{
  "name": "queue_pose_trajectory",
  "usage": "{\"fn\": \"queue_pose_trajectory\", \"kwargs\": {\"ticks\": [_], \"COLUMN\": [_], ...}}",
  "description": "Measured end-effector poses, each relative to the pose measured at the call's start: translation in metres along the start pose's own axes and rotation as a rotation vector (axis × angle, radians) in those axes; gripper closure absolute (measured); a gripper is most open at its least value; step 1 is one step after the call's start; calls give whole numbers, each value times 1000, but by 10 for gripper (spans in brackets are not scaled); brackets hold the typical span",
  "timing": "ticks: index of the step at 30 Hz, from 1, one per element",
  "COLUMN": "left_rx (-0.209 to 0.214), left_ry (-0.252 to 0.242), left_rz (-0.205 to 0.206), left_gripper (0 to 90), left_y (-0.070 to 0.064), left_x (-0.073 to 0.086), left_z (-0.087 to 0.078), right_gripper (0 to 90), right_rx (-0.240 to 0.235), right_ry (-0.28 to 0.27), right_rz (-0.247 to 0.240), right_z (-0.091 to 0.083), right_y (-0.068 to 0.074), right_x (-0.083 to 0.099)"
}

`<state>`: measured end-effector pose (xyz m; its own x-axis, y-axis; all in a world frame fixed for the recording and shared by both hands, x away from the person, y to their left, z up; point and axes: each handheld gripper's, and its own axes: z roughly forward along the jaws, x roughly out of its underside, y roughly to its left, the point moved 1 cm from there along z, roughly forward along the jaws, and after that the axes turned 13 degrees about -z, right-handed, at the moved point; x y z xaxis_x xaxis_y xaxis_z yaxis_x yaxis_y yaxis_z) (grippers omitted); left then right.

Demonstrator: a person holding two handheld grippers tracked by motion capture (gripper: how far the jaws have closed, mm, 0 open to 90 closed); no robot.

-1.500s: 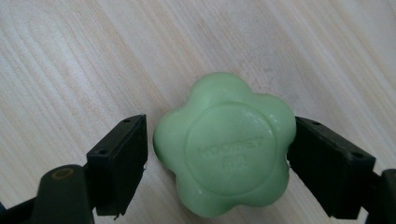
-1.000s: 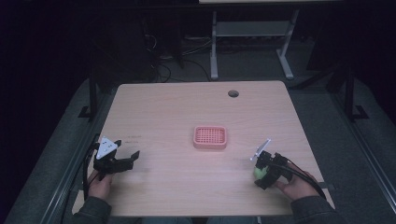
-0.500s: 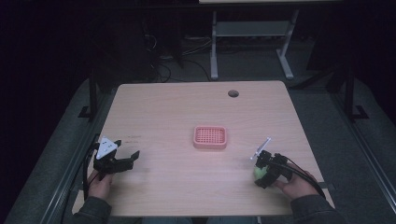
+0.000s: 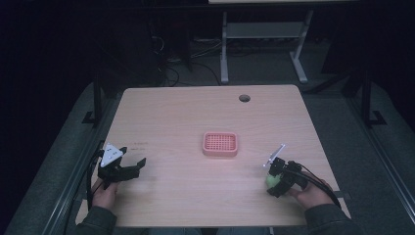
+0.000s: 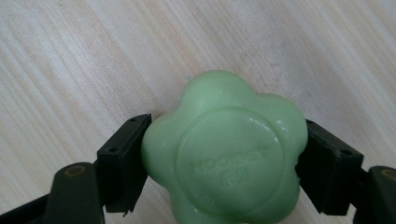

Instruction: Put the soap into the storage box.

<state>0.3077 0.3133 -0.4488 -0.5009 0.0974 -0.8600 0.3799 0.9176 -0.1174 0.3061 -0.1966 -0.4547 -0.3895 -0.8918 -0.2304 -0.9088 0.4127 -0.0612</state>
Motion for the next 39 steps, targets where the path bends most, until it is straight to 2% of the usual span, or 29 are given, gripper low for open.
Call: {"fn": "queue_pose_trajectory", "kwargs": {"ticks": [15, 20, 28, 32, 37, 39], "left_rx": [0, 0, -1, 0, -1, -1], "left_ry": [-1, -3, -3, -1, 0, -3], "left_rz": [2, -2, -1, 0, 1, 1], "left_gripper": [143, 143, 143, 143, 143, 143], "left_y": [0, 0, 0, 0, 0, 0], "left_x": [0, 0, 0, 0, 0, 0], "left_z": [0, 0, 0, 0, -1, -1], "right_gripper": [249, 245, 213, 212, 224, 250], "right_rx": [-6, -16, -8, -21, -24, -19], "right_ry": [-7, -20, 16, 8, 12, 12], "right_rz": [-4, 29, 35, 57, 61, 46], "right_z": [-3, -1, 2, 2, 2, 1], "right_y": [1, 0, 0, -1, -1, 0], "right_x": [0, 0, -2, 0, -1, -1]}}
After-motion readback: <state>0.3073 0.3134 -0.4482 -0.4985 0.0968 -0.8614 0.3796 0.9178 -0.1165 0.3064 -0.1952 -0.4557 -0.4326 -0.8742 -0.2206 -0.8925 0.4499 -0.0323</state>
